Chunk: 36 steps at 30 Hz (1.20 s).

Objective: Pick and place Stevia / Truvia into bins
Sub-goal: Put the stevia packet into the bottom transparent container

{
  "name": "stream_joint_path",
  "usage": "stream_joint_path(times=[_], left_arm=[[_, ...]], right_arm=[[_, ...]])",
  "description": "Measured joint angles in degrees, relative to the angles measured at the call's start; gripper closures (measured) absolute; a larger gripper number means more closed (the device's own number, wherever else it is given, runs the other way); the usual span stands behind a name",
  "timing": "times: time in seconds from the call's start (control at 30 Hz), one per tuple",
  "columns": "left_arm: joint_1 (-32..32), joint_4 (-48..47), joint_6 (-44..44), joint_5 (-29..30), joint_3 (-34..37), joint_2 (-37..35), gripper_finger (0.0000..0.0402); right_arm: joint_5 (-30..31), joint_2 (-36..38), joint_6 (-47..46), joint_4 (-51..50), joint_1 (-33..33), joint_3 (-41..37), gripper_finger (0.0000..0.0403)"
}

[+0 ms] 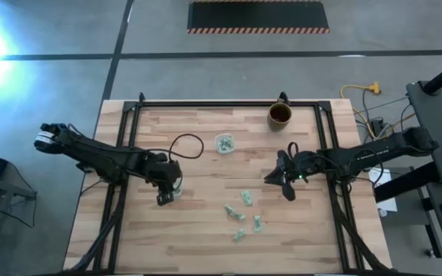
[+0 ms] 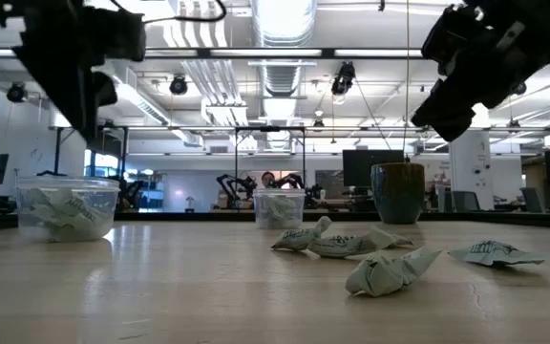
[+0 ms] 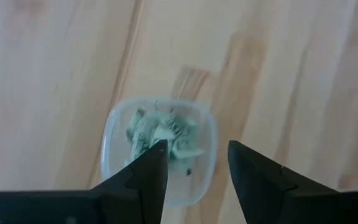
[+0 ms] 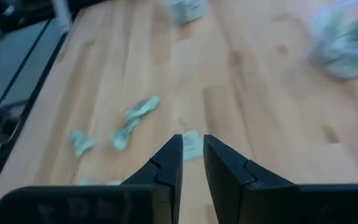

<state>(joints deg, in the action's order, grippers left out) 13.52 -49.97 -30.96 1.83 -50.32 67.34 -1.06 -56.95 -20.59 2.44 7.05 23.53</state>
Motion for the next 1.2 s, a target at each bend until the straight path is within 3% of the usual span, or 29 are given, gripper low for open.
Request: stream_joint_path(times=[0.2,0.43,0.63,0.9,1.2], left_arm=[[0.03,7.26,0.48,0.93,-2.43,-0.03,0.0251],[0.04,29.17,10.5,6.82,-1.58,2.32,0.0251],[0.0,50.37,22.64,7.5,-1.06,11.94,0.0251],[0.0,53.24,24.27,1.08,-5.4,26.96,0.0251],[-0.02,53.0,24.24,-6.89,-9.8,36.74,0.0251]], right_arm=[[-2.42,-3.66,1.53,1.63,2.03,-0.13,0.0346],[-2.6,-13.73,3.89,11.17,3.21,0.48,0.0346],[-1.97,-20.27,0.94,18.71,3.03,0.59,0.0346],[-3.78,-18.92,0.21,20.32,3.12,-0.07,0.0346],[-3.97,-15.55,-0.64,20.12,3.12,-2.55,0.0346]])
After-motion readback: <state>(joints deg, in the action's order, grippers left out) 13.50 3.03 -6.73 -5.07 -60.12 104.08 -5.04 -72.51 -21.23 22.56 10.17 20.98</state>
